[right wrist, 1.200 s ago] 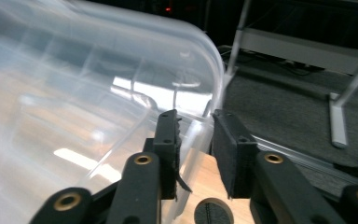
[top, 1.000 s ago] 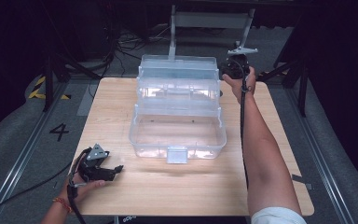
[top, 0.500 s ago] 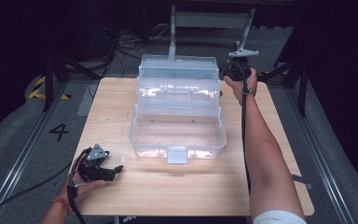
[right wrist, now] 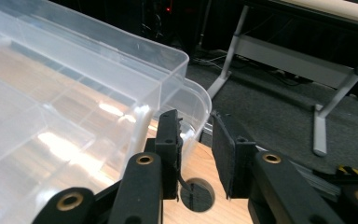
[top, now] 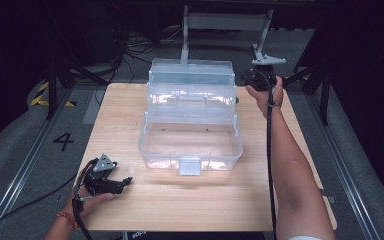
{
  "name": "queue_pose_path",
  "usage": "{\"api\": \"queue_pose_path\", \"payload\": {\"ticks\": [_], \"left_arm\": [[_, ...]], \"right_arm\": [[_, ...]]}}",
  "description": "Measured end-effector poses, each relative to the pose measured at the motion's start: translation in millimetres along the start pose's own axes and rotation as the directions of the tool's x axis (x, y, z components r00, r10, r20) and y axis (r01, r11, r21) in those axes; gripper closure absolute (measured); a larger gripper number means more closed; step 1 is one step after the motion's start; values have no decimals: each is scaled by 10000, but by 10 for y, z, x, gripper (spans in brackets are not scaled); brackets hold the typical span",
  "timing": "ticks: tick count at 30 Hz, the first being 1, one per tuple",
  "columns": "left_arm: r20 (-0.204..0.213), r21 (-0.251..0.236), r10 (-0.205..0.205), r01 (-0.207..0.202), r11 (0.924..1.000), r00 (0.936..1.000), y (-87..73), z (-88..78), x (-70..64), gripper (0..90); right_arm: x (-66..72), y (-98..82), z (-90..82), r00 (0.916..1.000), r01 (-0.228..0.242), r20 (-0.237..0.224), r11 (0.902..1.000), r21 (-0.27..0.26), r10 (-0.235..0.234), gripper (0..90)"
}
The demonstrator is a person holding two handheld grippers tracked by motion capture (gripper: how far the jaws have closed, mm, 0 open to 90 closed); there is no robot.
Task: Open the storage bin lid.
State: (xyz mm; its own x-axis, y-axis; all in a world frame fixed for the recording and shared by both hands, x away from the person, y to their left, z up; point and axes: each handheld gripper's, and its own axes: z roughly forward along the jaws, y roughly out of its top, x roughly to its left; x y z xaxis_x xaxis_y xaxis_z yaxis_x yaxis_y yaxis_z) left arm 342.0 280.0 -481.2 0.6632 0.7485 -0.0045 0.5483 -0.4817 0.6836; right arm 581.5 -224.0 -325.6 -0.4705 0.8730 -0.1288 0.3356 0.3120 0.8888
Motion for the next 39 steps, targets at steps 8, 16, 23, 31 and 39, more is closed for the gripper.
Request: {"api": "queue_pose_path", "payload": {"ticks": [8,16,23,31,39], "left_arm": [[-8,0,-3,3,10000,10000,0,-1,-1,178],[-10,1,1,-1,10000,10000,0,-1,-1,178],[-5,-1,0,0,10000,10000,1,1,0,177],[3,-8,-4,4,10000,10000,1,2,-1,176],[-24,7,-22,22,10000,10000,3,2,-4,176]], "right_arm": [[30,-82,-170,9995,294,-113,9996,-30,-294,703],[90,-194,-326,9978,568,-332,9984,-27,-568,686],[151,-290,-498,9948,890,-504,9960,0,-889,662],[180,-486,-712,9911,1170,-646,9931,94,-1161,627],[223,-698,-892,9859,1497,-785,9886,154,-1481,591]]}}
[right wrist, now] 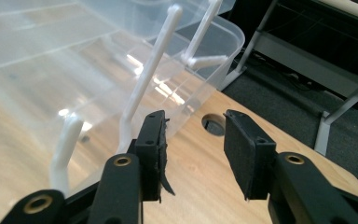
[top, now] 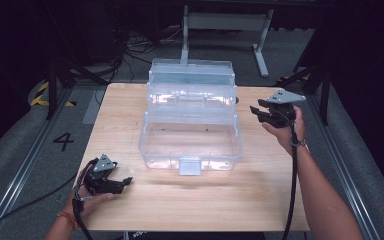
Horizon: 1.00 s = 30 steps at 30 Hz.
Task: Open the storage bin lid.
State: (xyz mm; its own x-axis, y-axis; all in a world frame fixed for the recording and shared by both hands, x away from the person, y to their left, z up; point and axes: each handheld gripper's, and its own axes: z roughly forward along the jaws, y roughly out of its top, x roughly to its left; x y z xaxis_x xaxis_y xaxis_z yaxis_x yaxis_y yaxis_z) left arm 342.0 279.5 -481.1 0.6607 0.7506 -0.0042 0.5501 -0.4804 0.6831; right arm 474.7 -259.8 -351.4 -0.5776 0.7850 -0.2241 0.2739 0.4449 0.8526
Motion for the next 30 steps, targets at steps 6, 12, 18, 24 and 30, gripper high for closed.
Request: {"api": "queue_pose_path", "payload": {"ticks": [6,12,18,24,30], "left_arm": [[-3,-6,2,-2,10000,10000,0,1,0,175],[-22,3,-14,14,10000,10000,0,-1,-2,175],[-35,-1,-29,29,10000,10000,-1,-1,-4,175],[-41,39,-18,18,10000,10000,3,-1,-1,173],[-61,23,-53,54,10000,10000,3,1,-5,172]], "right_arm": [[57,-186,-154,9999,169,-18,9996,217,-169,510],[87,-347,-266,9999,137,-27,9996,247,-137,455],[141,-571,-345,9998,206,-87,9984,524,-201,409],[208,-904,-442,9993,346,-199,9927,1157,-325,364],[262,-1335,-551,9992,74,-412,9852,1715,-3,343]]}}
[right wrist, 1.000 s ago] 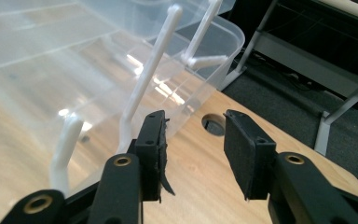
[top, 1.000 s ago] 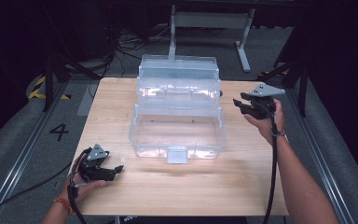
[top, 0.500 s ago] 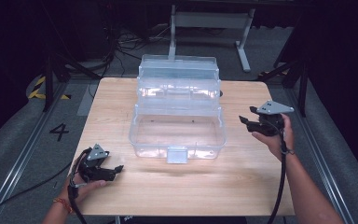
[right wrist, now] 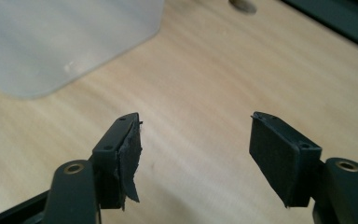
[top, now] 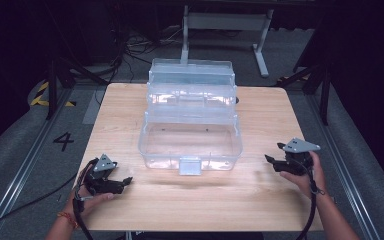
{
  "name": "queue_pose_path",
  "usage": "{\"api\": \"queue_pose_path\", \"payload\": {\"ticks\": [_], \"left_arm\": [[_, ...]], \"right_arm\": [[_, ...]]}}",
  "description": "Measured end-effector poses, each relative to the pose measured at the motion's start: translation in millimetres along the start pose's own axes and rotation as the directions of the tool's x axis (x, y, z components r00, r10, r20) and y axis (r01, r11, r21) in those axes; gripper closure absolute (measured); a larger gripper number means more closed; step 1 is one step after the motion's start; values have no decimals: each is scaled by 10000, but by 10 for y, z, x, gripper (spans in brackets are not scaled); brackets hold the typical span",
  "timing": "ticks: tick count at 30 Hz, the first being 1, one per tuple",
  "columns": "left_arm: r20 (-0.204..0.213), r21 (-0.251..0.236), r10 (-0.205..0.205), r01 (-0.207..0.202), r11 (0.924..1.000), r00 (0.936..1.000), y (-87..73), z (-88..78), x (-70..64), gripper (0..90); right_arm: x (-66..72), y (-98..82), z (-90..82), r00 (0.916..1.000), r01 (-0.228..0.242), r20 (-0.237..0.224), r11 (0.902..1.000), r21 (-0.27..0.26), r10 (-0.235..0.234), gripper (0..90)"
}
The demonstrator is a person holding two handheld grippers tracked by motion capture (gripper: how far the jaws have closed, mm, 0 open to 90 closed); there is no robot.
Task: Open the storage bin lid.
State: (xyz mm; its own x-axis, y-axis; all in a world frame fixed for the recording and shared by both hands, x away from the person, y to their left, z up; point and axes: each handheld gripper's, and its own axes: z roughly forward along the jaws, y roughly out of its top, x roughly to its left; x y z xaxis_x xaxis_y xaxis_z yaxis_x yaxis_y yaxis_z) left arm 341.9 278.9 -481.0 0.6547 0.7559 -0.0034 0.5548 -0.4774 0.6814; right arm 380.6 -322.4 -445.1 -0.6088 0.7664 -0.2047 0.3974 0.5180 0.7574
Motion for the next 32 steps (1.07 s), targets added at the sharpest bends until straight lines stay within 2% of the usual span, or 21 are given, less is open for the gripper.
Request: {"api": "queue_pose_path", "payload": {"ticks": [1,2,3,9,10,11,14,17,19,23,25,32], "left_arm": [[0,0,0,0,10000,10000,0,0,0,172],[0,-26,-6,6,10000,10000,-2,1,-1,172],[-10,-18,-7,7,10000,10000,-3,-1,-2,172],[0,-17,2,-2,10000,10000,-3,-1,0,172],[0,-17,2,-2,10000,10000,-3,-1,0,172],[19,-27,-1,1,10000,10000,-3,0,1,172],[24,-17,19,-19,10000,10000,-3,-1,2,172],[24,-14,21,-21,10000,10000,-3,-1,2,172],[28,-21,32,-32,10000,10000,-3,0,3,172],[21,-18,-4,4,10000,10000,-1,3,0,170],[18,-30,-6,6,10000,10000,-1,4,0,170],[-11,-81,104,-104,9999,9999,3,8,11,167]], "right_arm": [[0,0,0,10000,0,0,10000,0,0,343],[20,-148,-36,9998,-177,75,9997,169,176,339],[28,-206,-58,9996,-287,28,9994,190,287,338],[99,-466,-172,9987,-499,0,9978,424,500,328],[99,-466,-172,9987,-499,0,9978,424,500,328],[119,-550,-206,9974,-717,95,9963,475,713,322],[118,-644,-238,9957,-921,120,9946,470,916,317],[66,-734,-267,9866,-1614,-219,9865,275,1620,302],[38,-756,-283,9819,-1885,-132,9815,342,1890,279],[-7,-781,-288,9709,-2271,-654,9725,523,2302,266],[0,-780,-288,9731,-2176,-659,9746,527,2208,257],[-3,-780,-284,9720,-2238,-610,9730,556,2270,241]]}}
